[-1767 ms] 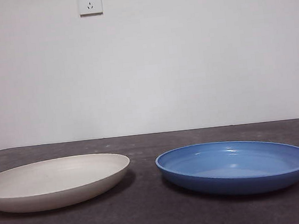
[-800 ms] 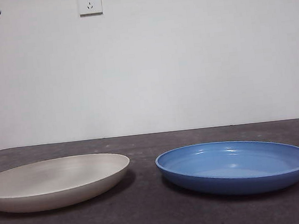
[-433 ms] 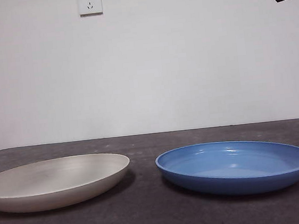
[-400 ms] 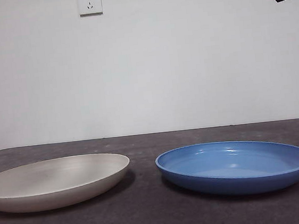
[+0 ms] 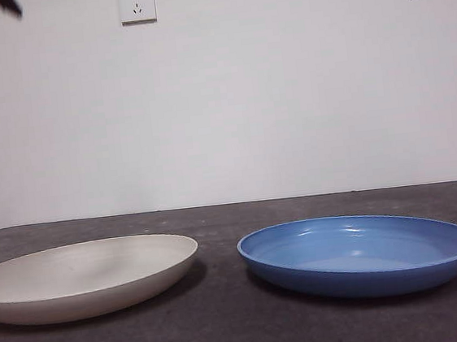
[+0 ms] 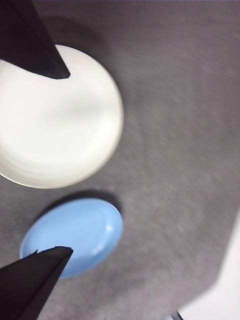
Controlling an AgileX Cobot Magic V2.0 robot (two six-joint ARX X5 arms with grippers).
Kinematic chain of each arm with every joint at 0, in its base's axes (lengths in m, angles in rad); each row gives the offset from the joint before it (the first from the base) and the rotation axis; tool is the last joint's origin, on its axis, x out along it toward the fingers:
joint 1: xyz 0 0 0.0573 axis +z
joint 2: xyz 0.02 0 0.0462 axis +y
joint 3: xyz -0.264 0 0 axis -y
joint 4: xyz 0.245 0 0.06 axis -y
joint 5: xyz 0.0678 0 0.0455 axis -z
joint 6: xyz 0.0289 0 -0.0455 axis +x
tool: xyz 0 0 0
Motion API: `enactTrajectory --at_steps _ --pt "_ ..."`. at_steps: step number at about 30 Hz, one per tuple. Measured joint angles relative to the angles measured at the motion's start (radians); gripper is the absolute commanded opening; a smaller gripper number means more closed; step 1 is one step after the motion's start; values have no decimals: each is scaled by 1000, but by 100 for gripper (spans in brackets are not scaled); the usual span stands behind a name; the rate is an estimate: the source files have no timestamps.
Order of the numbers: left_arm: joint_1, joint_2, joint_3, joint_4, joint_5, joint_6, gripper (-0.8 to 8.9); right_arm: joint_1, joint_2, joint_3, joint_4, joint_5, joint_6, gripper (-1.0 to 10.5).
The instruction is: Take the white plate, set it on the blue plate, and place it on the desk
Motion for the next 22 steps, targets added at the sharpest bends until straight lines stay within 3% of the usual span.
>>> enactTrajectory --at_steps 7,17,22 --pt "52 172 0 -8 71 24 558 0 0 0 -1 -19 3 625" --pt "131 443 0 30 76 61 558 0 0 0 -2 -21 3 625" --pt "134 569 0 68 183 68 558 0 0 0 -2 -21 3 625"
